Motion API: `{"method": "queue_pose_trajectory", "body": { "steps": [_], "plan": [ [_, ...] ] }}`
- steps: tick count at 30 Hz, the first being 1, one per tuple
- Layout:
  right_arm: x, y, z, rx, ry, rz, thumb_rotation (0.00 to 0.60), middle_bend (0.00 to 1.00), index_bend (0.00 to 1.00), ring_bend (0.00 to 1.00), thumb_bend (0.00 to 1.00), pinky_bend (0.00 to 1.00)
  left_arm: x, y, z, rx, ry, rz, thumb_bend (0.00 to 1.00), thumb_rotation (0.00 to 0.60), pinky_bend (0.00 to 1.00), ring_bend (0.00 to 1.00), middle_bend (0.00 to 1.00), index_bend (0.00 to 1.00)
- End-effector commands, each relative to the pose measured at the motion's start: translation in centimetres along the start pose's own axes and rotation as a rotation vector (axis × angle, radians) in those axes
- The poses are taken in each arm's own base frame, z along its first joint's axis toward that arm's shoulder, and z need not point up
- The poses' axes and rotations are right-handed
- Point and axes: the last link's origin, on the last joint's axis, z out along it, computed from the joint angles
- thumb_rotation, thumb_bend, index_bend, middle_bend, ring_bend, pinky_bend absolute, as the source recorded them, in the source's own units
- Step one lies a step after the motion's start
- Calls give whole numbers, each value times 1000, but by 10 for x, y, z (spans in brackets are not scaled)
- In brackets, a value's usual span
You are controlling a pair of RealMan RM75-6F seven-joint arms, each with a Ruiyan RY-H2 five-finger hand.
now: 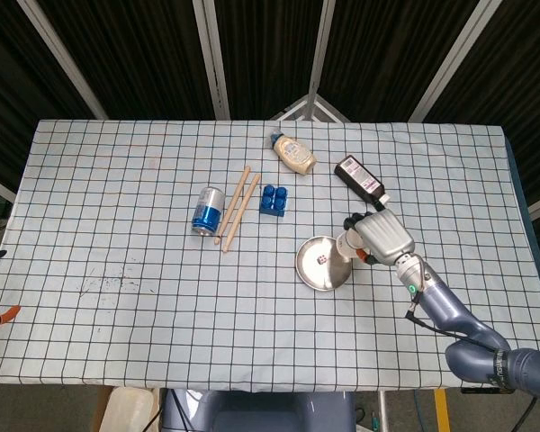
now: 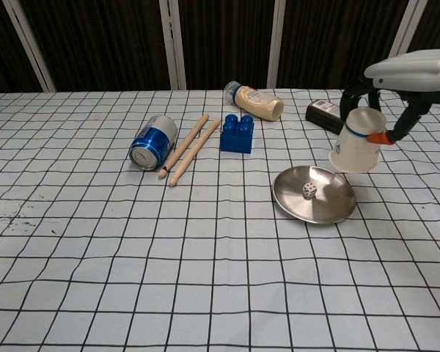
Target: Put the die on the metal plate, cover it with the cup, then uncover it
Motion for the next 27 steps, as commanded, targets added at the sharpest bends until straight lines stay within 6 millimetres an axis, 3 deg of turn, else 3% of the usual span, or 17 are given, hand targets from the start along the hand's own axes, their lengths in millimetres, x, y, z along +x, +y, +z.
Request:
{"method": "queue_pose_trajectory", "body": {
  "steps": [1, 14, 27],
  "plan": [
    [-2, 15, -6, -39, -13, -21, 600, 418, 490, 444, 502, 61, 0, 1, -1, -6, 0, 0, 130, 600, 63, 0, 0, 162],
    [-27, 69, -24, -167, -83, -10, 600, 418, 490, 444, 502, 61, 0, 1, -1, 4, 3, 11, 130, 600, 63, 0, 0, 162],
    [-48, 79, -13, -180, -120, 34, 600, 418, 490, 444, 503, 61, -6, 5, 1, 4, -10, 30, 130, 600, 63, 0, 0, 162]
  ]
}}
